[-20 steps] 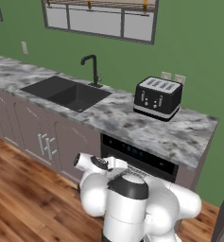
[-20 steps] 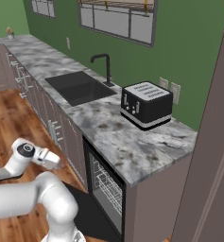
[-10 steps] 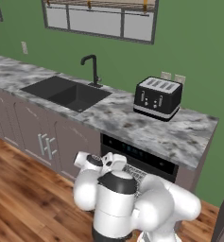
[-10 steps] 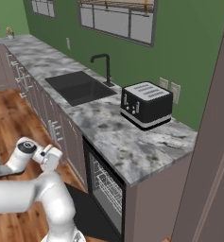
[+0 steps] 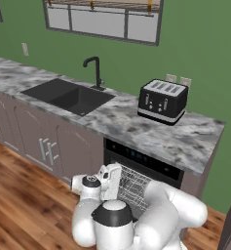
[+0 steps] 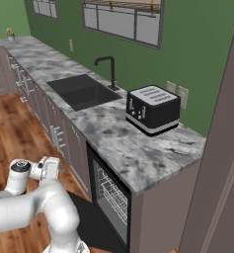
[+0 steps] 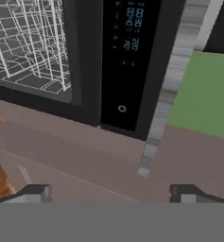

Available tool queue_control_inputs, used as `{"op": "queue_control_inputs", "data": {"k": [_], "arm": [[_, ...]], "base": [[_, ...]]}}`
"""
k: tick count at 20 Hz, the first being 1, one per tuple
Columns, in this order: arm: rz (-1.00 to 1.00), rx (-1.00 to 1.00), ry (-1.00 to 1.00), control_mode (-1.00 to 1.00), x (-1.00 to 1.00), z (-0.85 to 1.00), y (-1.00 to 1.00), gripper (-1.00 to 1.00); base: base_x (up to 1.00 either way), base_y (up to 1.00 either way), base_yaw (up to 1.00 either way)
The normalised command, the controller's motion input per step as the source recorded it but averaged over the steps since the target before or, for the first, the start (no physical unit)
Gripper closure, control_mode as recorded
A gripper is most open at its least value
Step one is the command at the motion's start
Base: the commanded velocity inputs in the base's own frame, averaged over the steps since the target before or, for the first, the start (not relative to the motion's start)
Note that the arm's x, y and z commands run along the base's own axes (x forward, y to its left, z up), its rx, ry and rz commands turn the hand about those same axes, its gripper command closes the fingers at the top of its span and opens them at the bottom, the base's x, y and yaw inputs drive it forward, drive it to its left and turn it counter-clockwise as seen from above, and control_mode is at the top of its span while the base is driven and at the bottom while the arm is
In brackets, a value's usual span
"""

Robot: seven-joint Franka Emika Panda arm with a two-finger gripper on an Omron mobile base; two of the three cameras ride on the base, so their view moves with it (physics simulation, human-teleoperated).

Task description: Open the dishwasher door and pull out the top rack.

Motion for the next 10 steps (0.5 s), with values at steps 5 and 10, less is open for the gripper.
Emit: {"op": "queue_control_inputs", "data": {"k": [5,10], "arm": [[0.43,0.0,0.21,-1.0,0.07,-0.07,-0.31,-1.0],[0.38,0.0,0.32,-1.0,0.16,-0.19,-0.26,-1.0]], "base": [[0.0,0.0,0.0],[0.0,0.0,0.0]]}}
